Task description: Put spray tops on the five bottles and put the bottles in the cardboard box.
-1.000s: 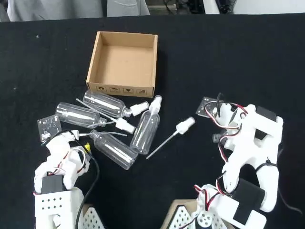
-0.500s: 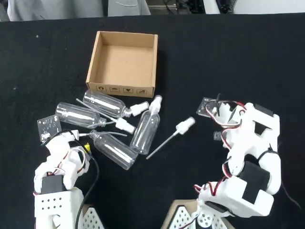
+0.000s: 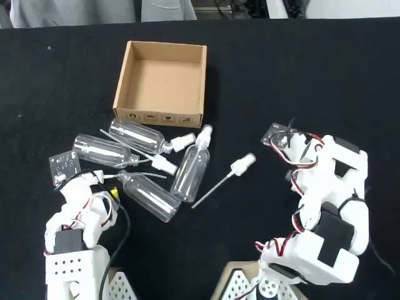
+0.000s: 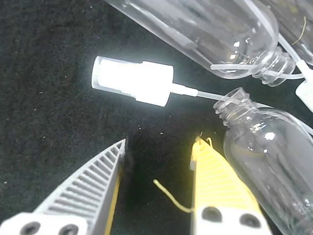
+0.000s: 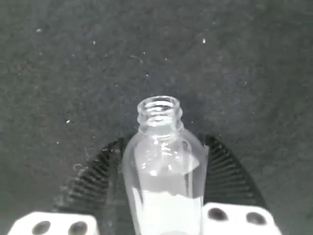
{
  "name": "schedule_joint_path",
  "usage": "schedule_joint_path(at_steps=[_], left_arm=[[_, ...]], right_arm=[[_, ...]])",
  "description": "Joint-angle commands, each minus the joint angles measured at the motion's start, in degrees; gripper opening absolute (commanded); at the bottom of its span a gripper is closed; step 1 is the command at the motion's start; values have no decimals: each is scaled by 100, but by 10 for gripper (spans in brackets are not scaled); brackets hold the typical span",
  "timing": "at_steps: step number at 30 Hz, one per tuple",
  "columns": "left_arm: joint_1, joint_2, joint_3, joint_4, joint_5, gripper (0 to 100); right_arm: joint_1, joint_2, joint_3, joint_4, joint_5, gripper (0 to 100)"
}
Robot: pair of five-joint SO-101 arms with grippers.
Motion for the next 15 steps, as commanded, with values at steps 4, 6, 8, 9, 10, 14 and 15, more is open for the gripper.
schedule_joint_path(at_steps=[4, 6, 8, 9, 10, 14, 15], left_arm=[[-48, -70, 145, 26, -9, 199], [-48, -70, 145, 26, -9, 199], [-48, -70, 145, 26, -9, 199], [-48, -70, 145, 26, -9, 199], [-48, -70, 145, 26, -9, 199], [-48, -70, 145, 26, -9, 199], [-48, -70, 145, 26, -9, 199]], right_arm=[[176, -48, -356, -79, -404, 174], [193, -31, -347, -70, -404, 174], [211, -13, -347, -70, -404, 175], [246, -13, -347, -35, -387, 175], [255, -13, -365, 18, -378, 185], [273, -48, -374, 176, -378, 289], [281, -48, -374, 176, -378, 308]])
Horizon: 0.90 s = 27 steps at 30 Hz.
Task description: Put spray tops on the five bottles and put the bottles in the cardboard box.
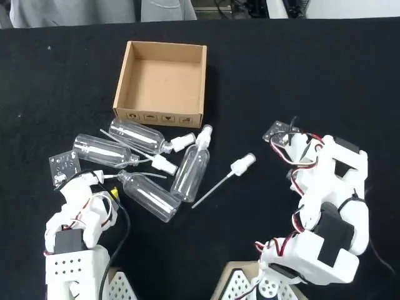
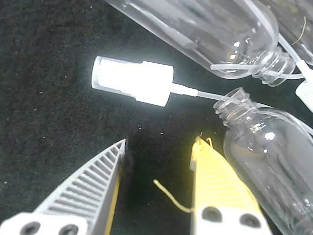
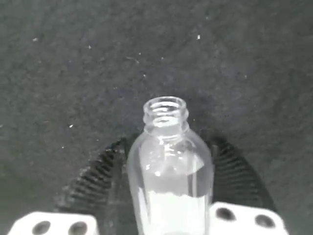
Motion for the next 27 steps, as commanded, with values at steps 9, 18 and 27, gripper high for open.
schedule_joint_path(at_steps=[9, 18, 27], left_arm=[[-48, -70, 145, 26, -9, 199], [-48, -70, 145, 26, -9, 199], [-48, -70, 145, 26, -9, 199]], right_arm=[[440, -48, -374, 88, -44, 308], [677, -48, -382, 88, 167, 308], [536, -312, -787, 932, 132, 308]])
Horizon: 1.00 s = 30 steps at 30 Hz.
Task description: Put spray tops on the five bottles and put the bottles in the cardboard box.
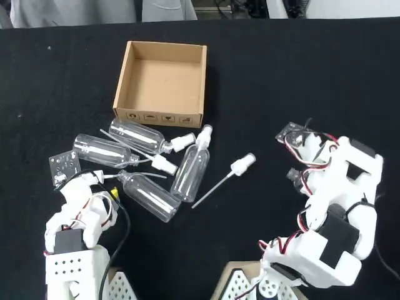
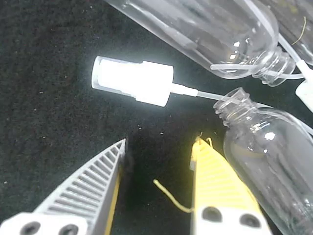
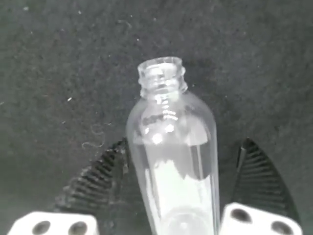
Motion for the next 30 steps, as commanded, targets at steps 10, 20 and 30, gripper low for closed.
schedule_joint_path(at_steps=[10, 20, 30], left_arm=[[-48, -70, 145, 26, -9, 199], [-48, -70, 145, 26, -9, 199], [-48, -70, 145, 26, -9, 199]], right_arm=[[-18, -145, -382, 273, 18, 308], [-202, -101, -312, -26, -79, 308], [-229, -119, -145, -281, -229, 307]])
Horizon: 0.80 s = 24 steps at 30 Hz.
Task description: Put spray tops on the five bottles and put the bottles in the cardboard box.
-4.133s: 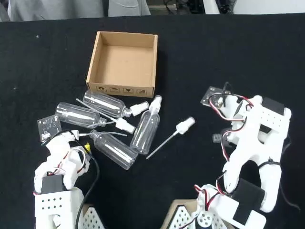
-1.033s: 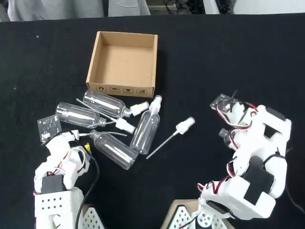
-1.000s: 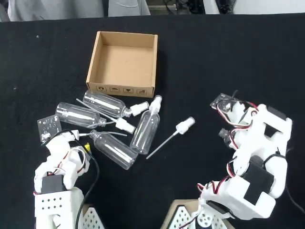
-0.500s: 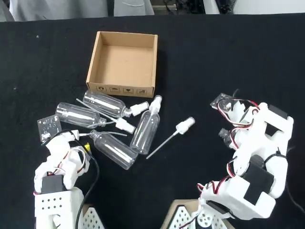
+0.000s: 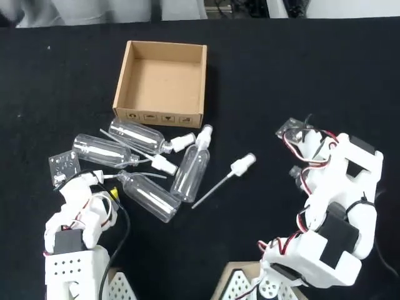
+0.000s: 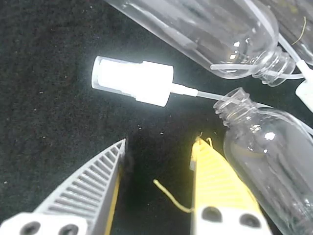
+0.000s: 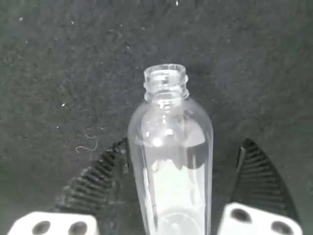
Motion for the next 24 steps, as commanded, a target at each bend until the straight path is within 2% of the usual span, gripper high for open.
schedule_joint_path(at_steps=[1, 5, 12, 14, 18, 24], left_arm=[[-48, -70, 145, 26, -9, 199], [-48, -70, 145, 26, -9, 199], [-48, -70, 145, 26, -9, 199], [-48, -70, 145, 26, -9, 199], [-48, -70, 145, 26, -9, 199], [-48, -70, 145, 26, -9, 199]], right_arm=[[-123, -110, -75, -105, -88, 307], [-123, -110, -66, -114, -88, 292], [-114, -119, -66, -105, -88, 109], [-114, -154, -66, -97, -167, 105], [-114, -163, -189, 97, -844, 102], [-88, -163, -620, 905, -941, 89]])
